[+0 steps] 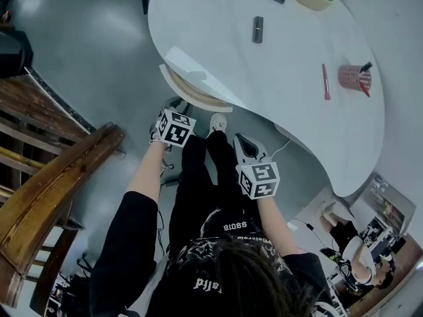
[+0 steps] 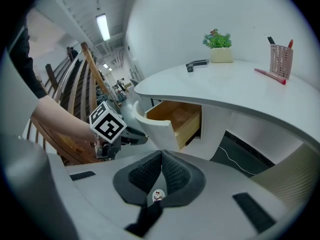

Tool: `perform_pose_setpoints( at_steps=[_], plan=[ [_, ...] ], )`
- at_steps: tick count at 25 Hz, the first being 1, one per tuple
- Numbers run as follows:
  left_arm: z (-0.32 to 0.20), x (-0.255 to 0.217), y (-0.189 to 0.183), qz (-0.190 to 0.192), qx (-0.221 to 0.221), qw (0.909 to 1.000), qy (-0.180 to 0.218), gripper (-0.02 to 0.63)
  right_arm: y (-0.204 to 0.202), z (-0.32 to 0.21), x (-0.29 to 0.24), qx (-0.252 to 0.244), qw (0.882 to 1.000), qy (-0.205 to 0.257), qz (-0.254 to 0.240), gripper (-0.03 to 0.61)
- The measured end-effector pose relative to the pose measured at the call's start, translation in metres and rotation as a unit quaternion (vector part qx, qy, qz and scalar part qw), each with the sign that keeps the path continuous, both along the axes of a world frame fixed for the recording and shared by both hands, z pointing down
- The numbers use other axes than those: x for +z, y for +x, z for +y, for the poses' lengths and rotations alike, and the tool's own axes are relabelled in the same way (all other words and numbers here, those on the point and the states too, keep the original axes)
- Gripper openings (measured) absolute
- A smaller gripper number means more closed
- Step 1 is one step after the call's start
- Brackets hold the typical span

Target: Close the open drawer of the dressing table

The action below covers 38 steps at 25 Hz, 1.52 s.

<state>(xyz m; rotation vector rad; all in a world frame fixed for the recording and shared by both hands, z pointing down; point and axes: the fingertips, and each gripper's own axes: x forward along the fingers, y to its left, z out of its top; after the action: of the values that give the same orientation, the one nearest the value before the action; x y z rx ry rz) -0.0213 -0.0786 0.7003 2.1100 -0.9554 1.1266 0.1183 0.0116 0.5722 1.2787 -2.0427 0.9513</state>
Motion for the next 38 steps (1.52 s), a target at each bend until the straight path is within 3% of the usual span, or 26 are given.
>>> perform_pose_setpoints(
  at_steps=[21, 23, 28, 33, 38],
  plan=[
    [-0.021, 0.0, 0.01, 0.034, 0.005, 0.9987, 0.038, 0.121, -0.003, 0.019, 0.03, 0.038, 0.999, -0.015, -0.01, 0.027],
    [-0.022, 0.0, 0.012, 0.037, 0.006, 0.9986, 0.037, 0.121, -0.002, 0.02, 0.029, 0.053, 0.998, -0.016, -0.009, 0.026],
    [-0.031, -0.001, 0.017, 0.039, 0.019, 0.9981, 0.043, 0.121, 0.01, 0.003, 0.019, 0.142, 0.989, 0.001, -0.029, 0.026],
    [-0.031, -0.002, 0.017, 0.039, 0.045, 0.997, 0.05, 0.121, 0.007, 0.005, 0.02, 0.146, 0.989, -0.001, -0.021, 0.026],
    [-0.038, -0.002, 0.02, 0.047, 0.043, 0.9965, 0.054, 0.121, 0.011, 0.001, 0.018, 0.171, 0.985, 0.004, -0.02, 0.026]
  ],
)
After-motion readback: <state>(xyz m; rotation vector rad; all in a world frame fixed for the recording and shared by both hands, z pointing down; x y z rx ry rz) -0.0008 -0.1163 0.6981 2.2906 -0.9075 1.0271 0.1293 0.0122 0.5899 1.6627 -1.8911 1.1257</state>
